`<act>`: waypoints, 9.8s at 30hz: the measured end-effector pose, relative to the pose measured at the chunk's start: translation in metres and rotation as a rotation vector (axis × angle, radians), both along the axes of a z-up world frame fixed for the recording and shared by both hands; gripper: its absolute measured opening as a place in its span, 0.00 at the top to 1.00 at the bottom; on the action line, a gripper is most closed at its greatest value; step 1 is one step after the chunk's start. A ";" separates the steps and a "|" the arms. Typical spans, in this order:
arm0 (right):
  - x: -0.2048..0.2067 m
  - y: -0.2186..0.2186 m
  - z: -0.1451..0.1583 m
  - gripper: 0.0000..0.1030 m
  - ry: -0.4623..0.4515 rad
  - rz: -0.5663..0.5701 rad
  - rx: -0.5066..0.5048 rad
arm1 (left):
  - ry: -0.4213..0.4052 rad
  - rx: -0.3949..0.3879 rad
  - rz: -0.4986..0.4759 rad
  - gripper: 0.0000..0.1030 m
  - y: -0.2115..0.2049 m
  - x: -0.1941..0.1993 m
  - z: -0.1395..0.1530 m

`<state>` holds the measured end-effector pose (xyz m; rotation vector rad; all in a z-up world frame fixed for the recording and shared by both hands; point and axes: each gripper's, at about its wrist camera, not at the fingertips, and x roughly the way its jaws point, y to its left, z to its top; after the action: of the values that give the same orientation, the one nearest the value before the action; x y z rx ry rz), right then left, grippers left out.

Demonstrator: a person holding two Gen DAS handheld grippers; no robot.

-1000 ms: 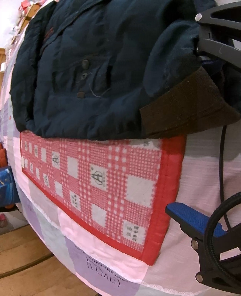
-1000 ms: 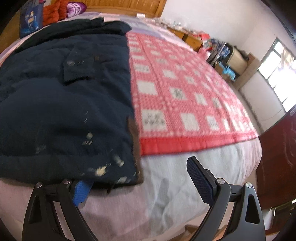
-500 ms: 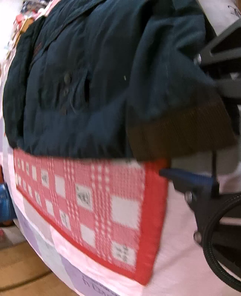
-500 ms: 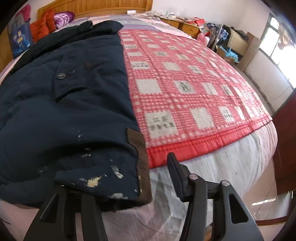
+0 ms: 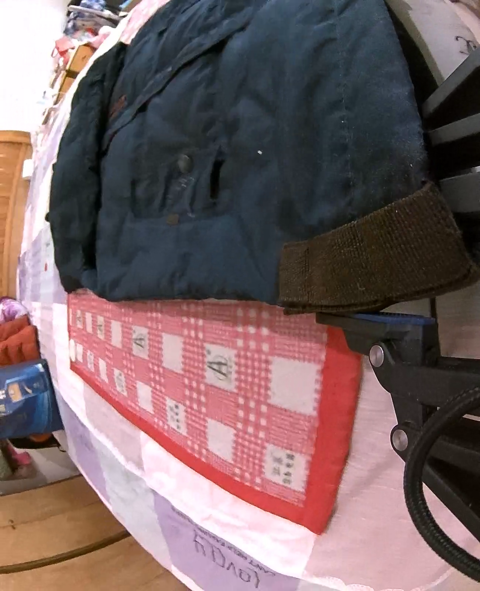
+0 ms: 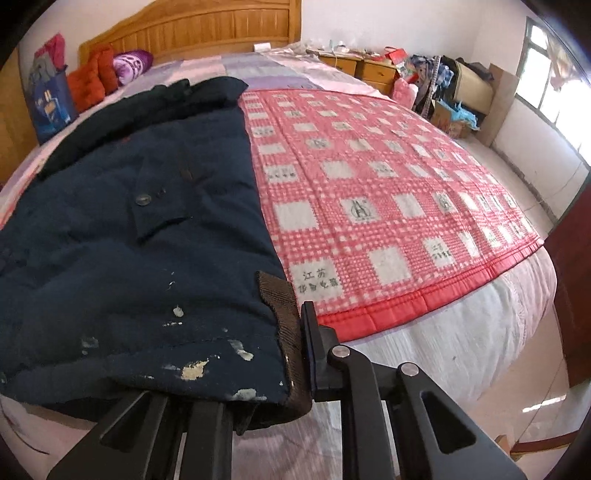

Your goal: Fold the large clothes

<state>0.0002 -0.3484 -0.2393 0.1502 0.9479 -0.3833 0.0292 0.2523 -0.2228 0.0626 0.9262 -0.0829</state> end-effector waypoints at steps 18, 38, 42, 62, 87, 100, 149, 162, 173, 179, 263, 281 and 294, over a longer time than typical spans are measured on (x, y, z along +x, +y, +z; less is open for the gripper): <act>-0.059 0.013 0.037 0.86 0.043 0.044 0.027 | 0.067 0.034 -0.067 0.85 0.001 -0.060 0.026; -0.137 0.024 0.148 0.86 0.181 0.125 0.064 | 0.292 0.040 -0.044 0.85 0.006 -0.106 0.093; -0.079 0.013 0.175 0.87 0.081 0.172 0.047 | 0.212 0.055 -0.051 0.85 -0.001 -0.048 0.126; 0.388 -0.061 0.142 0.88 0.034 0.229 0.061 | 0.297 0.086 0.105 0.85 -0.051 0.390 0.101; 0.489 -0.092 0.038 0.19 0.358 0.245 0.070 | 0.330 -0.203 0.154 0.33 -0.023 0.490 0.075; 0.495 -0.073 0.136 0.11 0.190 0.344 0.119 | 0.170 -0.134 -0.197 0.31 -0.122 0.391 0.112; 0.534 0.181 0.002 0.73 0.461 1.136 0.094 | 0.207 -0.278 -0.069 0.26 -0.188 0.281 0.021; 0.535 0.183 0.067 0.95 0.114 1.006 -0.141 | 0.199 -0.273 -0.072 0.26 -0.191 0.293 0.026; 0.534 0.151 0.079 1.00 0.009 0.827 0.015 | 0.106 -0.221 -0.075 0.11 -0.213 0.316 0.014; 0.401 0.168 0.078 1.00 0.026 0.911 0.074 | 0.077 -0.204 -0.076 0.10 -0.216 0.317 0.008; 0.281 0.130 0.011 1.00 0.054 0.421 0.053 | 0.095 0.014 -0.026 0.01 -0.185 0.248 -0.013; 0.226 -0.013 0.019 1.00 0.079 0.143 0.001 | 0.161 0.082 0.150 0.01 -0.085 0.250 -0.033; 0.174 -0.082 -0.021 1.00 0.234 -0.063 0.035 | 0.152 0.116 0.111 0.03 -0.087 0.240 -0.026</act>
<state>0.1743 -0.4300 -0.2604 0.1705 1.1832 -0.4493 0.2697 0.1652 -0.2488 0.1135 1.0843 0.0703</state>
